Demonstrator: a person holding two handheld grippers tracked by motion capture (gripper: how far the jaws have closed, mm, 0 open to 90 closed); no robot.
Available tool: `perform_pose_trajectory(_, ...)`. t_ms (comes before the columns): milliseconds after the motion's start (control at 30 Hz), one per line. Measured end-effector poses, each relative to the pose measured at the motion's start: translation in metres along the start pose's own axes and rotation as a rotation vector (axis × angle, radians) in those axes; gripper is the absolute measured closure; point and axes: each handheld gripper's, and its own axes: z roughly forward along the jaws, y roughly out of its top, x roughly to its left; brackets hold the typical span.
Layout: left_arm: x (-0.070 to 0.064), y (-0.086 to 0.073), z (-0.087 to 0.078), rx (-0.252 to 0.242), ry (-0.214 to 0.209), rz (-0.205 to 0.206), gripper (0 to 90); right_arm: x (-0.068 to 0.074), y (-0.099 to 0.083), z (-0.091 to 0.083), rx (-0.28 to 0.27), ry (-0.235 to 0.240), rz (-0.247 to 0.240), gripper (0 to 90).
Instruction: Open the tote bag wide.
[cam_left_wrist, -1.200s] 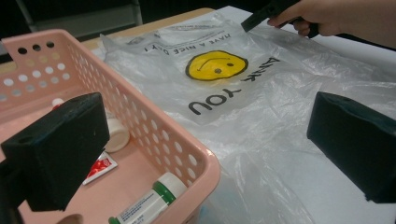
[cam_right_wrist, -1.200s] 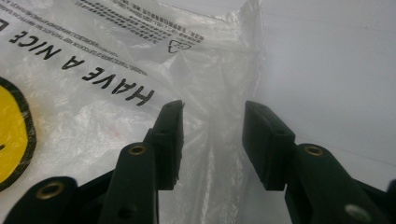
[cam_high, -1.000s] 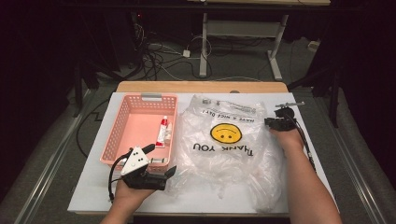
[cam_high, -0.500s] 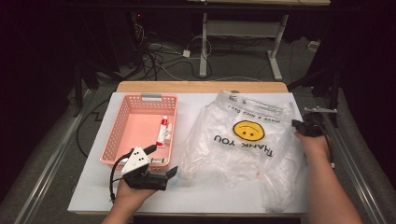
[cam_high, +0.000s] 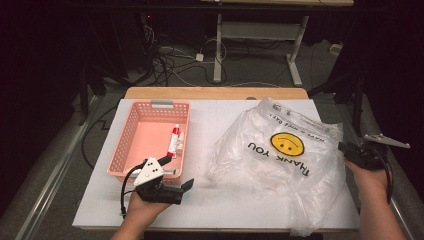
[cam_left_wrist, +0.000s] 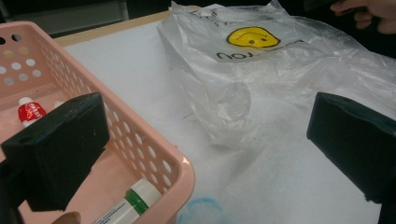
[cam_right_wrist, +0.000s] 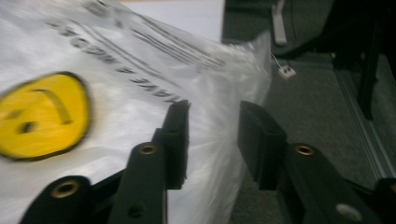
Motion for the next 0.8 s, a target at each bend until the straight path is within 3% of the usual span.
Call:
perform_pose_trajectory(200,-0.001,0.0,0.0,0.001,-0.001,-0.003,0.0,0.042,-0.027,-0.061,-0.035,0.121,-0.085,57.5)
perform_pose_trajectory(233,-0.002,0.0,0.0,0.001,-0.002,-0.003,0.0,0.042,-0.027,-0.061,-0.035,0.121,-0.085,57.5)
perform_pose_trajectory(267,-0.002,0.0,0.0,0.001,-0.002,-0.001,0.0,0.062,-0.043,-0.079,-0.028,0.167,-0.107,57.2)
perform_pose_trajectory(367,-0.003,0.0,0.0,0.0,-0.002,0.0,0.0,0.089,-0.063,-0.096,-0.01,0.222,-0.123,54.4)
perform_pose_trajectory(400,-0.003,0.0,0.0,0.0,-0.002,0.0,0.0,0.089,-0.063,-0.096,-0.01,0.222,-0.123,54.4)
perform_pose_trajectory(500,-0.003,0.0,0.0,-0.001,-0.001,-0.004,0.0,0.122,-0.084,-0.102,0.027,0.293,-0.131,45.5)
perform_pose_trajectory(600,-0.002,-0.001,0.0,0.0,0.0,-0.004,0.0,0.134,-0.091,-0.099,0.048,0.297,-0.144,37.9)
perform_pose_trajectory(667,-0.001,-0.001,0.0,-0.001,0.001,-0.007,0.0,0.144,-0.099,-0.086,0.119,0.303,-0.162,32.5)
perform_pose_trajectory(767,0.0,-0.001,0.0,-0.001,0.001,-0.01,0.0,0.145,-0.103,-0.08,0.162,0.29,-0.182,36.4)
perform_pose_trajectory(800,0.001,-0.001,0.0,-0.003,0.001,-0.013,0.0,0.145,-0.108,-0.075,0.188,0.253,-0.209,50.1)
